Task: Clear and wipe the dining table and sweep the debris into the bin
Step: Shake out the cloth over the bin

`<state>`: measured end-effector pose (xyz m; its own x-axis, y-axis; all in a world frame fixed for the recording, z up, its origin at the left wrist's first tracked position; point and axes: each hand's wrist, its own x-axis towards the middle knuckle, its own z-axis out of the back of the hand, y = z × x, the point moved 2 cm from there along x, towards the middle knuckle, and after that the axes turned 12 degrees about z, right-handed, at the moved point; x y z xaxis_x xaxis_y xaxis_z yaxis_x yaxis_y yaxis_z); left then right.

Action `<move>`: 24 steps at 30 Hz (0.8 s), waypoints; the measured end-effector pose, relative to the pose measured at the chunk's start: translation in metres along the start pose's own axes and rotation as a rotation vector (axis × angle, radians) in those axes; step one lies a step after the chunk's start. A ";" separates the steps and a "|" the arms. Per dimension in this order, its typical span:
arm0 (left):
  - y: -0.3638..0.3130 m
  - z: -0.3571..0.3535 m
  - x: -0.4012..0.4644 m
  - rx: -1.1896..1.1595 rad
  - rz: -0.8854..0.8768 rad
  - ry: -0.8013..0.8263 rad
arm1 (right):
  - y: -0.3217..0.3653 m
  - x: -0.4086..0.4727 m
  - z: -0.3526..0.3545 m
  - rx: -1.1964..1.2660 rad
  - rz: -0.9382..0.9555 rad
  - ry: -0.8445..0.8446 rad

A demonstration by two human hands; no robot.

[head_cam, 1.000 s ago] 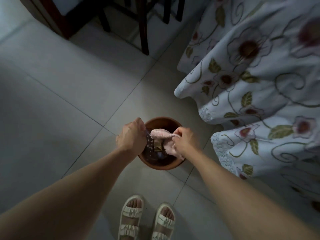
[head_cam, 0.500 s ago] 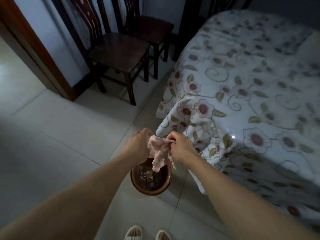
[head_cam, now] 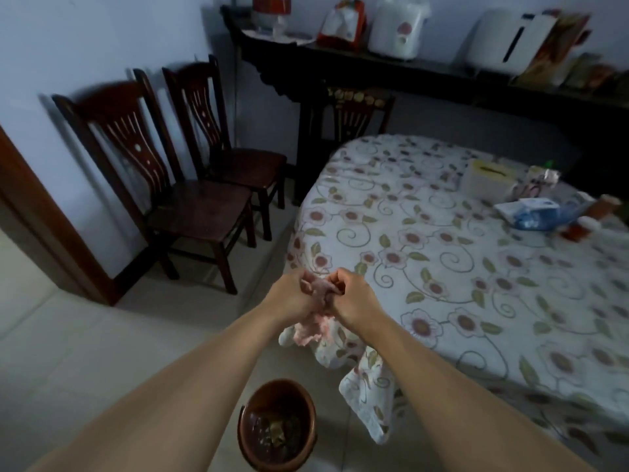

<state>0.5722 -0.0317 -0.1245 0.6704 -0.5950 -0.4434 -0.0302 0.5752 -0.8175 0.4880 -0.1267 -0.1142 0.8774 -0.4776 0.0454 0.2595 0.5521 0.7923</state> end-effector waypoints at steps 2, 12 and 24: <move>-0.017 0.002 0.000 0.032 -0.038 -0.026 | 0.007 0.000 0.014 -0.006 0.003 -0.052; -0.087 -0.002 -0.001 0.011 -0.120 0.004 | 0.024 -0.002 0.075 0.042 -0.146 -0.075; -0.150 -0.048 0.002 0.087 -0.037 -0.014 | -0.010 0.000 0.163 -0.170 -0.133 -0.147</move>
<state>0.5423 -0.1455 -0.0204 0.6805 -0.6092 -0.4072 0.0593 0.5996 -0.7981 0.4196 -0.2434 -0.0234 0.7660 -0.6412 0.0451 0.4441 0.5786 0.6841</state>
